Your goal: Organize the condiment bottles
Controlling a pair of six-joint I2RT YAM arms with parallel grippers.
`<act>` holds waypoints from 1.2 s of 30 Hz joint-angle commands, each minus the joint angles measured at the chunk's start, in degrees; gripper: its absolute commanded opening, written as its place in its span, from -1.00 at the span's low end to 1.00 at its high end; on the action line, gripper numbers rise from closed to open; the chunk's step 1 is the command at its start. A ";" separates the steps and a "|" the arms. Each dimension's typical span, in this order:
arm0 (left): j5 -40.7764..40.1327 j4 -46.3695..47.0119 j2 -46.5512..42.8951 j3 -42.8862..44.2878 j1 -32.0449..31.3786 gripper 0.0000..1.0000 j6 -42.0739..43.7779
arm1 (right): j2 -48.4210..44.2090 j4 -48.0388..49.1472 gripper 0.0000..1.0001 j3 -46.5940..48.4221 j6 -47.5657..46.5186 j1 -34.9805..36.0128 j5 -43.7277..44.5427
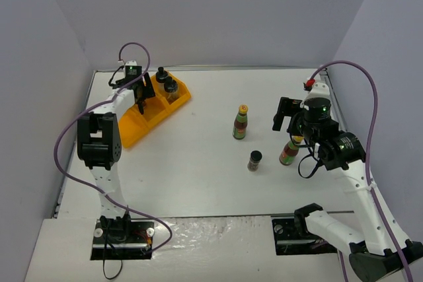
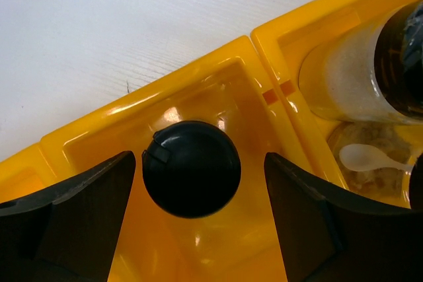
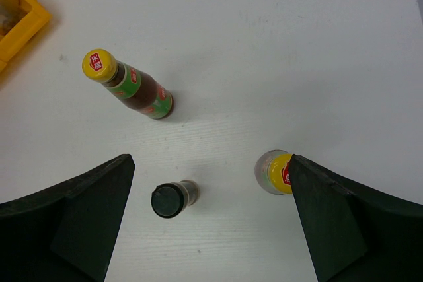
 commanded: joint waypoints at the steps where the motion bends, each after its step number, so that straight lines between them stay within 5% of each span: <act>1: 0.70 -0.87 -7.72 1.53 -0.30 0.51 0.63 | -0.97 2.11 1.00 2.02 -0.55 0.47 -0.08; 13: -5.99 -14.16 -21.10 0.87 -6.47 0.53 0.14 | -1.71 1.46 1.00 3.06 -0.40 0.52 0.05; 18: -13.09 -22.94 -28.03 -1.30 -22.41 0.54 0.24 | -1.91 1.15 1.00 3.02 0.76 0.46 1.32; 27: -17.45 -19.60 -26.77 -3.72 -55.31 0.59 -3.56 | -1.25 0.09 1.00 3.25 3.01 0.25 3.04; 36: -13.66 -16.37 -16.39 5.01 -65.55 0.63 -4.01 | -3.38 -1.46 1.00 3.34 3.49 0.08 3.87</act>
